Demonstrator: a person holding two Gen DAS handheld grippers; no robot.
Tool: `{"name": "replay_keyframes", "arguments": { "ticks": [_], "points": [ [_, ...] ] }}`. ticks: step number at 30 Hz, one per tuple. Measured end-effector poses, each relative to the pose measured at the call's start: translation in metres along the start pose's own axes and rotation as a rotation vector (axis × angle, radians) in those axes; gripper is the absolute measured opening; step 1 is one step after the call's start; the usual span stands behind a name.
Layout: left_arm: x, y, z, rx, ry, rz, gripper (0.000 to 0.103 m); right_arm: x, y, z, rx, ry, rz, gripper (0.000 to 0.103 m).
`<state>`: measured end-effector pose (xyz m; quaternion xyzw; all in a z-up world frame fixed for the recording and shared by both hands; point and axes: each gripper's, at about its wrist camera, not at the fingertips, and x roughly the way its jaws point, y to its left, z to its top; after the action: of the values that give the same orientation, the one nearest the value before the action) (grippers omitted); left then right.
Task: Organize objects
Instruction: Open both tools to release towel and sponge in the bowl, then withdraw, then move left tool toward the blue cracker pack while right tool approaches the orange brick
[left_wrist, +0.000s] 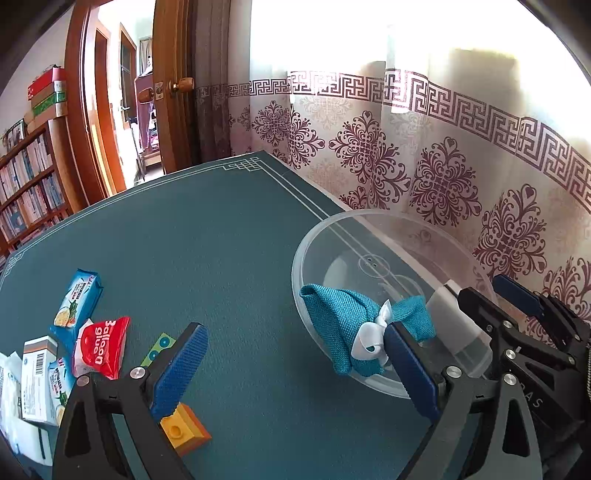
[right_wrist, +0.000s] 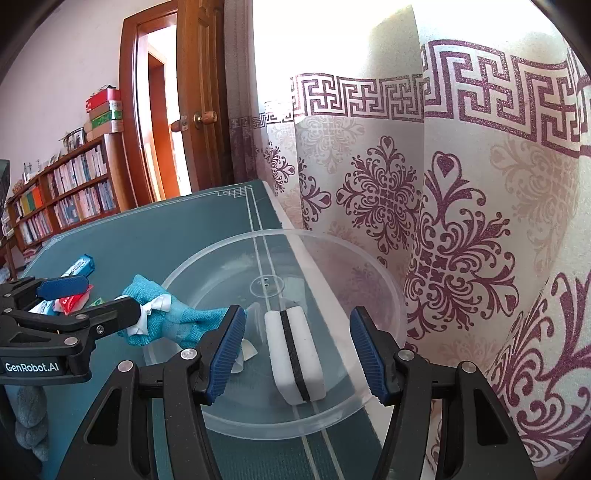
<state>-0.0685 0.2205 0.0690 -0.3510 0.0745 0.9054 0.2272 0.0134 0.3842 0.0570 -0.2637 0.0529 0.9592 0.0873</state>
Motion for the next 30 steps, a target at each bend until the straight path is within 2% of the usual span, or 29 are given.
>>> {"name": "replay_keyframes", "arguments": {
  "ticks": [4,8,12,19,30],
  "points": [
    [-0.003,0.0,-0.003,0.006,-0.008,0.005,0.101,0.003,-0.001,-0.001,0.001,0.011,0.005,0.061],
    [0.01,-0.005,-0.004,0.044,0.007,0.065,0.101,0.004,-0.001,-0.001,0.002,0.013,0.008,0.061],
    [0.021,-0.002,-0.003,0.023,0.038,0.081,0.102,0.003,-0.001,-0.001,0.003,0.009,0.008,0.061],
    [0.01,0.005,-0.009,0.005,0.031,0.087,0.102,0.0,0.003,-0.001,-0.004,0.011,0.012,0.061],
    [-0.013,0.025,-0.023,-0.046,0.03,0.111,0.102,-0.018,0.02,-0.002,-0.053,-0.059,0.0,0.061]
  ]
}}
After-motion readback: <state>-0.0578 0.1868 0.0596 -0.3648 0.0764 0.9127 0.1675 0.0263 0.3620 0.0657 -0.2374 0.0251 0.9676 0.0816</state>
